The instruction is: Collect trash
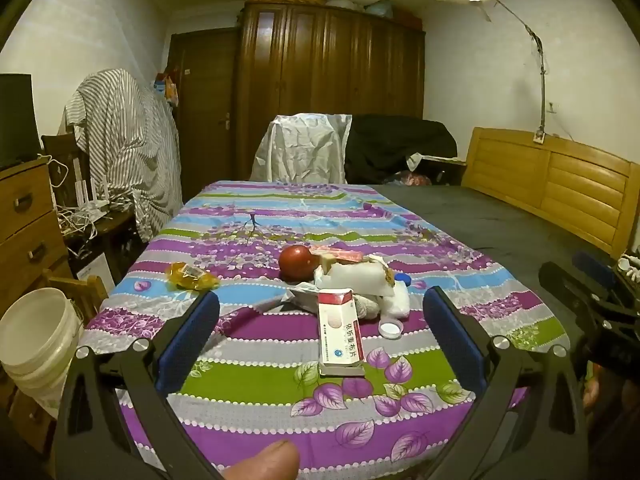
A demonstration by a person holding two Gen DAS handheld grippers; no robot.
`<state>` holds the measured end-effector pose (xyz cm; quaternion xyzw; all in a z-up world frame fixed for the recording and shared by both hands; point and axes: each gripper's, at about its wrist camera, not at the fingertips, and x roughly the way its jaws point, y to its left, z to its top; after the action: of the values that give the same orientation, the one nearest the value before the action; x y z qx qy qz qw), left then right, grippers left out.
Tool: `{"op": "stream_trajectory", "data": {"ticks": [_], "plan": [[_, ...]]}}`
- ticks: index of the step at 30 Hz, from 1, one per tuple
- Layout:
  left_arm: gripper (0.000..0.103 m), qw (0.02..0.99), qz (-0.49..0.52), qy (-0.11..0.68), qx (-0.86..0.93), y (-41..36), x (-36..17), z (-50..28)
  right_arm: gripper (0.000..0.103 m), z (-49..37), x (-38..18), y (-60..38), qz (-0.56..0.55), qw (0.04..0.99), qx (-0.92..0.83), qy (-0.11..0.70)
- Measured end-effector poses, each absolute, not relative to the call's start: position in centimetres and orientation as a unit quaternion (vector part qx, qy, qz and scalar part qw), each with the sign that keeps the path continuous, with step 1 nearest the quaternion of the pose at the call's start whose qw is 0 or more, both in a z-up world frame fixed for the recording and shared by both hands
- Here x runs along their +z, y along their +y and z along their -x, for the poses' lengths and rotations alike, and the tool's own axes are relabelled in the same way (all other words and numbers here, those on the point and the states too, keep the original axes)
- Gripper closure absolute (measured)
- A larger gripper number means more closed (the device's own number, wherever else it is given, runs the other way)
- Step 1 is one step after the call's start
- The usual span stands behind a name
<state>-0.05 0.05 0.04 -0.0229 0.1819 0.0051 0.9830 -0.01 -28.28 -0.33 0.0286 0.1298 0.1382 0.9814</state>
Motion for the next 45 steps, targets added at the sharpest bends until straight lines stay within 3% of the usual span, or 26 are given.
{"op": "stream_trajectory", "data": {"ticks": [45], "plan": [[0.005, 0.981, 0.018, 0.192, 0.003, 0.0, -0.5, -0.4, 0.004, -0.3, -0.5, -28.0, -0.032, 0.980, 0.144, 0.135]]}}
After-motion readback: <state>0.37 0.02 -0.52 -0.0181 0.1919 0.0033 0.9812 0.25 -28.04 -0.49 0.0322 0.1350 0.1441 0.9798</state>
